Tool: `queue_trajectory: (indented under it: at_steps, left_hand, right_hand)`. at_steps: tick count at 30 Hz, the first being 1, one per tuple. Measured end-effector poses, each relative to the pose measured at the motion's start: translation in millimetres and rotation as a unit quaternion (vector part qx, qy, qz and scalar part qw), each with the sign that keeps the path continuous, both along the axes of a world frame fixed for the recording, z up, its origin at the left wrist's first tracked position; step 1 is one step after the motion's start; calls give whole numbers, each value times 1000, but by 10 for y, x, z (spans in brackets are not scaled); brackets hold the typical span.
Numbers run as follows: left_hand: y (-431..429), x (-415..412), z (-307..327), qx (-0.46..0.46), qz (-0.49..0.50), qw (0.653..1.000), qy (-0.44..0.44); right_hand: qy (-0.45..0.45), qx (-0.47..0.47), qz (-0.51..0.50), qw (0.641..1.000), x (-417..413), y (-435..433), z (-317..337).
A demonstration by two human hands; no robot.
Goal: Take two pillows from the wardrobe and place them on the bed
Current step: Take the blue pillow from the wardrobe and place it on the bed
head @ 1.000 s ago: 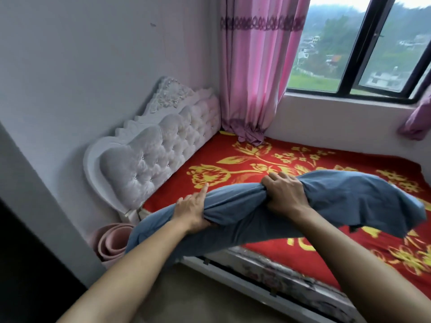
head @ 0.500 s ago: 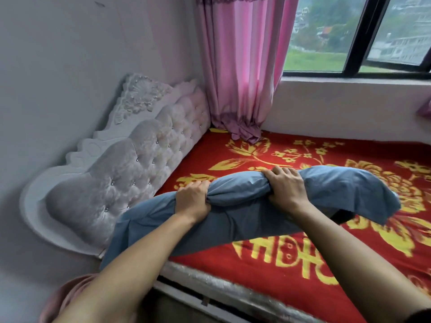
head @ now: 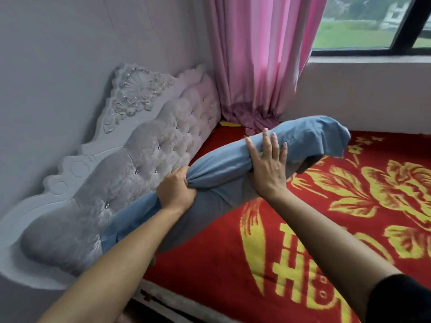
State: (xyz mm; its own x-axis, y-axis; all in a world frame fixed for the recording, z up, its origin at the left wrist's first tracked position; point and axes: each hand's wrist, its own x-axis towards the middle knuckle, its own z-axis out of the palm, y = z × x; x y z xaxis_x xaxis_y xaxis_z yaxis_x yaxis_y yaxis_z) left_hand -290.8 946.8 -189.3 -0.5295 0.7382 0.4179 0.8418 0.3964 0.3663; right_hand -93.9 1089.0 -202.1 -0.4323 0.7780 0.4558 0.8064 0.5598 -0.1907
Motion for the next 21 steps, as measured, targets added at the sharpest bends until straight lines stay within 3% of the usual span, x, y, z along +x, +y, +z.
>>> queue_trajectory:
  at_steps: [3,6,9,11,15,21]
  left_hand:
    - [316,-352,-142,7,6,998,-70]
    - [678,-748,-334,-6,-13,988,-155]
    - [1022,-1132,-589,-1,-28,969,-245]
    - [1222,-1296,-748,-8,-38,947,-319]
    - [1548,-1431,-938,21,-63,846,-529]
    - [1924,-1761,-1226,53,-35,666,-743]
  right_hand:
    - [116,-102,-99,983,-407,105,-298]
    - [229,-236,-178,928,-823,258,-632]
    - [296,-349,-205,865,-1161,381,-1015]
    - [299,-395,-209,843,-1324,399,-1274]
    - [241,-438,-206,841,-1589,330,-1644]
    - [327,-305,-254,858,-1843,556,-1871]
